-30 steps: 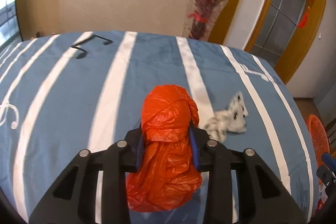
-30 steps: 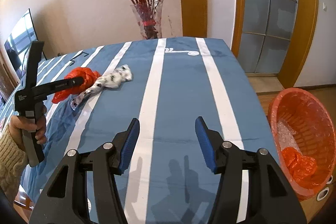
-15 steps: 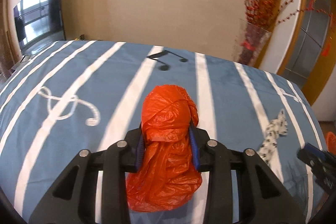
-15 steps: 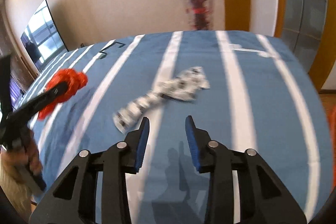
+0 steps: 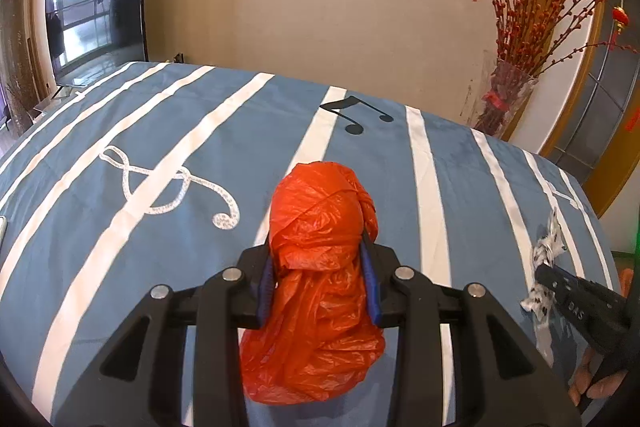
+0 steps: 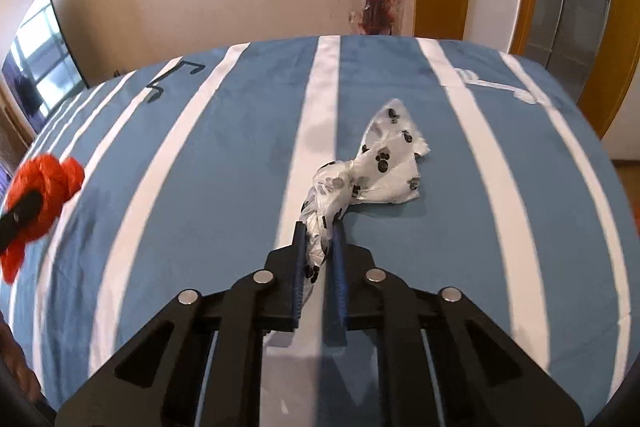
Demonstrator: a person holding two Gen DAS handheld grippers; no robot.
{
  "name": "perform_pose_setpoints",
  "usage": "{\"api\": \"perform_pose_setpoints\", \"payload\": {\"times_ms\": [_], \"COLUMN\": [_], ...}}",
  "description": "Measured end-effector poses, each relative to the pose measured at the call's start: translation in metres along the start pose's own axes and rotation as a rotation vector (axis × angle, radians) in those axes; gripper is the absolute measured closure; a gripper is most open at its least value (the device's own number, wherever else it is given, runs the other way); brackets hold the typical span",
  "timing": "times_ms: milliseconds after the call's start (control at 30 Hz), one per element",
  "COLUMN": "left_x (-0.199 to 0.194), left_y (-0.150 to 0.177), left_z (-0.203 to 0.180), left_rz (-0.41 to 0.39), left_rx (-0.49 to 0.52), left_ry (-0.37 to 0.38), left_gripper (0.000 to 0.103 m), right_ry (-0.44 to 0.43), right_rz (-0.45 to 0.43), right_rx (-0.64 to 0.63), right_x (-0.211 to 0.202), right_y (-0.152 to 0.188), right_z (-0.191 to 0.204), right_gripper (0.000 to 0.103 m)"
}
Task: Collect trash
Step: 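Grasp the white paw-print bag with the right tool while the left tool holds the orange bag, then carry the orange bag and white paw-print bag over the orange basket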
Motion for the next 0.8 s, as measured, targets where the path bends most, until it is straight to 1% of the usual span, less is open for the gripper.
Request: {"api": "perform_pose_setpoints", "payload": {"times_ms": [133,233,367,567,767,800], "left_x": [-0.008,-0.017,-0.029,-0.049,-0.075,-0.080], "left_y": [0.003,0.003,0.002,0.006,0.011,0.012], "left_z": [-0.016,-0.036,-0.061,-0.116,-0.180,-0.190], "left_rz": [0.005,0.000,-0.005,-0.005,-0.005,-0.005], "left_rx": [0.005,0.019,0.025,0.062,0.105,0.112], "left_ry": [0.027,0.056,0.097,0.177,0.276,0.292], "left_gripper": [0.068,0.068,0.068,0.068,0.068,0.068], "right_ry": [0.030,0.059,0.088,0.145,0.188,0.197], "right_rz": [-0.036,-0.057,-0.083,-0.139,-0.208,-0.229], "right_rx": [-0.013,-0.017,0.025,0.089,0.120,0.123], "right_x": [-0.025,-0.045,-0.071,-0.117,-0.162,-0.175], "right_y": [0.001,0.001,-0.002,-0.006,-0.013,-0.016], "right_z": [-0.034,-0.065,-0.105,-0.168,-0.215,-0.226], "right_gripper": [0.092,0.092,0.092,0.092,0.092,0.092]}}
Point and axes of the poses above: each gripper's, at about its wrist camera, not at the fingertips, and x roughly the way its jaws point, z to its left, y to its underside, the point moved 9 cm from there along x, roughly the way its jaws point, and after that the axes turned 13 degrees about -z, right-handed, at the moved point
